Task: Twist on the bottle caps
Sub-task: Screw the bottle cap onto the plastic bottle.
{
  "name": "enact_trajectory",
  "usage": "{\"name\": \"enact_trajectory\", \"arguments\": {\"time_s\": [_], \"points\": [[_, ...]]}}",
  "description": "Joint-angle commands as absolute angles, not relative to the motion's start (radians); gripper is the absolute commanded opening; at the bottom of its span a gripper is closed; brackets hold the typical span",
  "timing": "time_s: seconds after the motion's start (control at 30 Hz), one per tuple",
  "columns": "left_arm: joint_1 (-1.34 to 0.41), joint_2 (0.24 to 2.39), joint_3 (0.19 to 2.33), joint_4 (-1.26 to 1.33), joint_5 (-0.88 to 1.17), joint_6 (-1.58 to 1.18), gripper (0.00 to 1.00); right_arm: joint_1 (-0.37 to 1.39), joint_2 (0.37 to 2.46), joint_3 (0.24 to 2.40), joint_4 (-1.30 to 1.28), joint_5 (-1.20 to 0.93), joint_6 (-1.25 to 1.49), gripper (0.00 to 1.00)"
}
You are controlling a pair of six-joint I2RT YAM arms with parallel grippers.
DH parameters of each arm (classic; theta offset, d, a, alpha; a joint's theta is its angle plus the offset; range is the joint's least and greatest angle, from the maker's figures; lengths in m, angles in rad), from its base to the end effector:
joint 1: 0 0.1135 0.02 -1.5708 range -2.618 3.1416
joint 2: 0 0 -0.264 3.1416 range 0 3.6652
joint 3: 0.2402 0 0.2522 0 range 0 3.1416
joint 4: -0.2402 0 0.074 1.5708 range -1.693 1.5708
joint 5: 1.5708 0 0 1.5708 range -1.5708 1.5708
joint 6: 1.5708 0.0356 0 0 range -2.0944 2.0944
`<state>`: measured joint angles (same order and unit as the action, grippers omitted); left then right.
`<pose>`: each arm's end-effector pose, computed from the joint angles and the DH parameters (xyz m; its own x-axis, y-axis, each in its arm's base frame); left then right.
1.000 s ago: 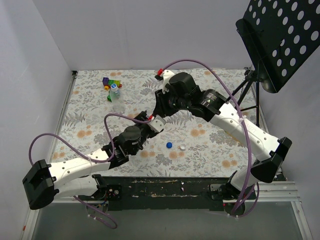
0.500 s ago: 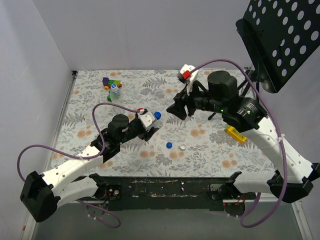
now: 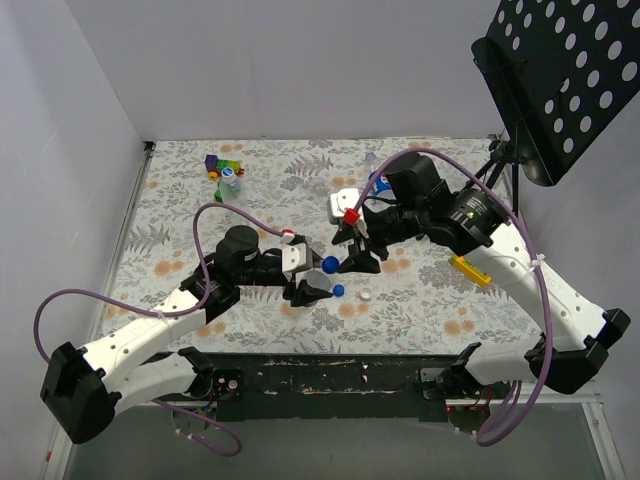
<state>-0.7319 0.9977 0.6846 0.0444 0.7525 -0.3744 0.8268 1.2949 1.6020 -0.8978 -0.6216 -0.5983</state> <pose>0.1510 -0.1683 0.2904 -0.5415 0.1276 -0.8310 0.8381 0.1604 -0.5215 0.1533 0.1972 0.4414 0.2097 -0.4483 -0.8690 -0.9773 -0.0699 -0.1998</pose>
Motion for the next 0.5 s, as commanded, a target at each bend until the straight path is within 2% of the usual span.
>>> {"name": "enact_trajectory", "arguments": {"time_s": [0.0, 0.2, 0.47], "points": [[-0.726, 0.999, 0.727, 0.032, 0.831, -0.380, 0.00, 0.827, 1.318, 1.663, -0.979, -0.733, -0.709, 0.62], [-0.726, 1.000, 0.730, 0.032, 0.827, -0.385, 0.00, 0.828, 1.345, 1.684, -0.997, -0.778, -0.726, 0.56], [-0.724, 0.999, 0.730, 0.037, 0.821, -0.393, 0.00, 0.836, 1.382, 1.707, -1.020, -0.772, -0.733, 0.54]]}}
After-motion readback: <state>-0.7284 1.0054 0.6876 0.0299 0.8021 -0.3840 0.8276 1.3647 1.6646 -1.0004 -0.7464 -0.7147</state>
